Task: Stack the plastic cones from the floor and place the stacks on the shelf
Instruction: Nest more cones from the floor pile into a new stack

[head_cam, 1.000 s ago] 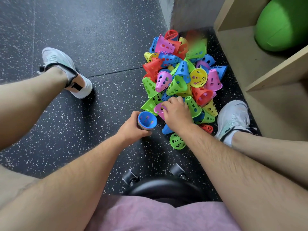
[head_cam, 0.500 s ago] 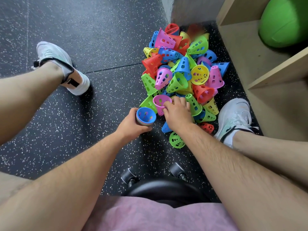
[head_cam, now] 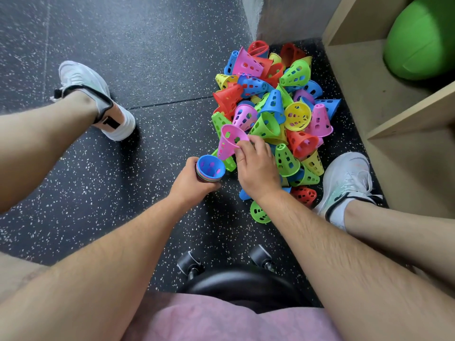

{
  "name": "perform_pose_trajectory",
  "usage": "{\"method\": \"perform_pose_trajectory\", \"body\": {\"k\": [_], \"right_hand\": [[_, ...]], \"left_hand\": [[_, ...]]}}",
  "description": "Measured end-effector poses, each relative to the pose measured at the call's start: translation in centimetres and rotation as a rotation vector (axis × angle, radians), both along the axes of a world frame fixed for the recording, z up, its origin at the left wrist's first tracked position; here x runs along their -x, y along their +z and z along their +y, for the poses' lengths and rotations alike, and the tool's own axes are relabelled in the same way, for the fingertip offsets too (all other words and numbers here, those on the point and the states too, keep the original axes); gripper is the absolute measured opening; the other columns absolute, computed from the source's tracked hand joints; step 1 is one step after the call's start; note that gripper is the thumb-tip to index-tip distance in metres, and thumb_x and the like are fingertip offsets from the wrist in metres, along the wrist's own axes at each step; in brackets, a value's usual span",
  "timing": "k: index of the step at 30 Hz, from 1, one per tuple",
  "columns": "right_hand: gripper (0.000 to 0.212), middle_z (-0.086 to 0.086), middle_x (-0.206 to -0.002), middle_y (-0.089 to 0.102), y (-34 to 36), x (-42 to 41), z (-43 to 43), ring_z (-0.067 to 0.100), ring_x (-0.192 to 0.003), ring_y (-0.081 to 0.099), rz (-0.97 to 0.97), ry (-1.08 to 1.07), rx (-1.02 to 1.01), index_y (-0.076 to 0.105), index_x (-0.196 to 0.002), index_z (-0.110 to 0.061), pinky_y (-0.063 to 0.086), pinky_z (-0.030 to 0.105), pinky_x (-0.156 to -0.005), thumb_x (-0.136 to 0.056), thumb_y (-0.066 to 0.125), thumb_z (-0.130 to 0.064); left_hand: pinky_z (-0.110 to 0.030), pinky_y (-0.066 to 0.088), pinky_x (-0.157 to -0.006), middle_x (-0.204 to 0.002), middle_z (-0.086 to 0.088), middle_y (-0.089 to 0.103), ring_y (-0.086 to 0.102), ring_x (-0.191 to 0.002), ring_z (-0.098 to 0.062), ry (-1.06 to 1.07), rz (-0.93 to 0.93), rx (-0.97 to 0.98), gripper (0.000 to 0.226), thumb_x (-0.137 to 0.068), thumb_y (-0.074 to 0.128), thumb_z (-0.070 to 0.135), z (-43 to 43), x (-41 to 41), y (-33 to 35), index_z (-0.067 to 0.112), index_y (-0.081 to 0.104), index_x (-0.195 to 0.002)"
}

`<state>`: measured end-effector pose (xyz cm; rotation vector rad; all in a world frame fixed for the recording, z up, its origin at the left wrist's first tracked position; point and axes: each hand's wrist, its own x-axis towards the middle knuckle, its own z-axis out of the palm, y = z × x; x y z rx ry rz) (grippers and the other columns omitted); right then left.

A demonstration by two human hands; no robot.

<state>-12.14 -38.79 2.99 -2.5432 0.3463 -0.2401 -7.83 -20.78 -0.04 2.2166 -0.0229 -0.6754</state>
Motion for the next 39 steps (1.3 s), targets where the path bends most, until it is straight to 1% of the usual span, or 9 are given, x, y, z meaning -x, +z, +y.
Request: {"method": "perform_pose_trajectory", "body": {"k": [3, 6, 12, 14, 21, 24, 28, 31, 39], "right_hand": [[0.037, 0.008, -0.128, 0.058, 0.2, -0.3, 0.6, 0.033, -0.113, 0.052, 0.080, 0.129, 0.006, 0.065, -0.116, -0.015, 0.045, 0.046, -0.095, -0.099, 0.040, -0.037], [0.042, -0.004, -0.138, 0.056, 0.0, -0.2, 1.3, 0.024, -0.125, 0.046, 0.273, 0.300, -0.004, 0.053, -0.138, -0.024, 0.037, 0.043, -0.107, -0.100, 0.046, -0.040], [0.047, -0.003, -0.139, 0.058, 0.3, -0.9, 2.2, 0.020, -0.131, 0.043, 0.359, 0.275, -0.158, 0.047, -0.146, -0.023, 0.036, 0.038, -0.110, -0.100, 0.048, -0.032], [0.044, -0.001, -0.136, 0.060, 0.0, -1.7, 2.1, 0.020, -0.129, 0.045, 0.346, 0.255, -0.163, 0.050, -0.144, -0.022, 0.038, 0.038, -0.109, -0.100, 0.046, -0.028], [0.056, 0.011, -0.130, 0.048, -1.9, -4.4, 1.3, 0.031, -0.122, 0.044, 0.500, 0.272, 0.157, 0.036, -0.152, -0.030, 0.047, 0.046, -0.098, -0.100, 0.046, -0.013], [0.056, 0.011, -0.128, 0.045, -2.3, -4.6, 1.4, 0.031, -0.119, 0.045, 0.512, 0.247, 0.221, 0.040, -0.146, -0.029, 0.045, 0.043, -0.092, -0.096, 0.052, -0.007], [0.031, 0.011, -0.122, 0.044, -2.8, -4.1, 1.9, 0.033, -0.114, 0.047, 0.466, 0.215, 0.229, 0.050, -0.123, -0.019, 0.043, 0.041, -0.084, -0.095, 0.055, -0.007], [0.018, 0.011, -0.122, 0.043, -2.7, -3.6, 1.8, 0.031, -0.114, 0.046, 0.443, 0.238, 0.206, 0.050, -0.116, -0.016, 0.038, 0.037, -0.080, -0.099, 0.052, -0.011], [0.009, 0.019, -0.145, 0.042, -1.4, -0.6, -0.5, 0.036, -0.132, 0.037, 0.196, 0.209, -0.004, 0.055, -0.107, -0.011, 0.042, 0.047, -0.103, -0.103, 0.048, -0.014]], "left_hand": [[-0.032, 0.051, -0.083, -0.106, 0.020, 0.066, 0.067, -0.097, -0.008, 0.018, -0.022, 0.016, 0.068, -0.069, 0.092, 0.028, 0.3, -0.2, 0.0, 0.031, 0.048, -0.120], [-0.026, 0.051, -0.079, -0.105, 0.017, 0.066, 0.066, -0.093, -0.001, 0.049, -0.031, 0.047, 0.065, -0.073, 0.091, 0.027, 0.4, -0.2, 0.0, 0.029, 0.048, -0.122], [-0.034, 0.050, -0.102, -0.128, 0.016, 0.065, 0.067, -0.114, -0.005, 0.078, -0.007, 0.158, 0.101, -0.064, 0.088, 0.049, 1.3, -0.7, -0.7, 0.042, 0.032, -0.148], [-0.037, 0.050, -0.107, -0.130, 0.016, 0.066, 0.066, -0.116, -0.003, 0.075, -0.004, 0.180, 0.096, -0.064, 0.087, 0.052, 1.4, -0.9, -0.9, 0.045, 0.035, -0.145], [-0.022, 0.047, -0.098, -0.124, 0.018, 0.065, 0.064, -0.112, 0.000, 0.066, -0.034, 0.184, 0.081, -0.076, 0.091, 0.034, 1.9, -1.0, -0.9, 0.043, 0.041, -0.139], [-0.012, 0.044, -0.092, -0.118, 0.024, 0.065, 0.063, -0.106, 0.010, 0.071, -0.028, 0.184, 0.079, -0.076, 0.091, 0.033, 1.9, -1.2, -0.9, 0.046, 0.041, -0.136], [0.002, 0.039, -0.077, -0.112, 0.027, 0.064, 0.060, -0.089, 0.021, 0.069, -0.034, 0.194, 0.076, -0.078, 0.092, 0.027, 2.0, -1.1, -0.9, 0.042, 0.042, -0.134], [0.002, 0.039, -0.077, -0.113, 0.025, 0.065, 0.061, -0.090, 0.020, 0.065, -0.038, 0.183, 0.076, -0.077, 0.092, 0.027, 2.1, -1.1, -0.8, 0.042, 0.043, -0.133], [-0.011, 0.042, -0.084, -0.115, 0.028, 0.064, 0.061, -0.099, 0.015, 0.064, -0.036, 0.157, 0.078, -0.075, 0.092, 0.033, 1.9, -0.9, -0.6, 0.049, 0.042, -0.133]]}}
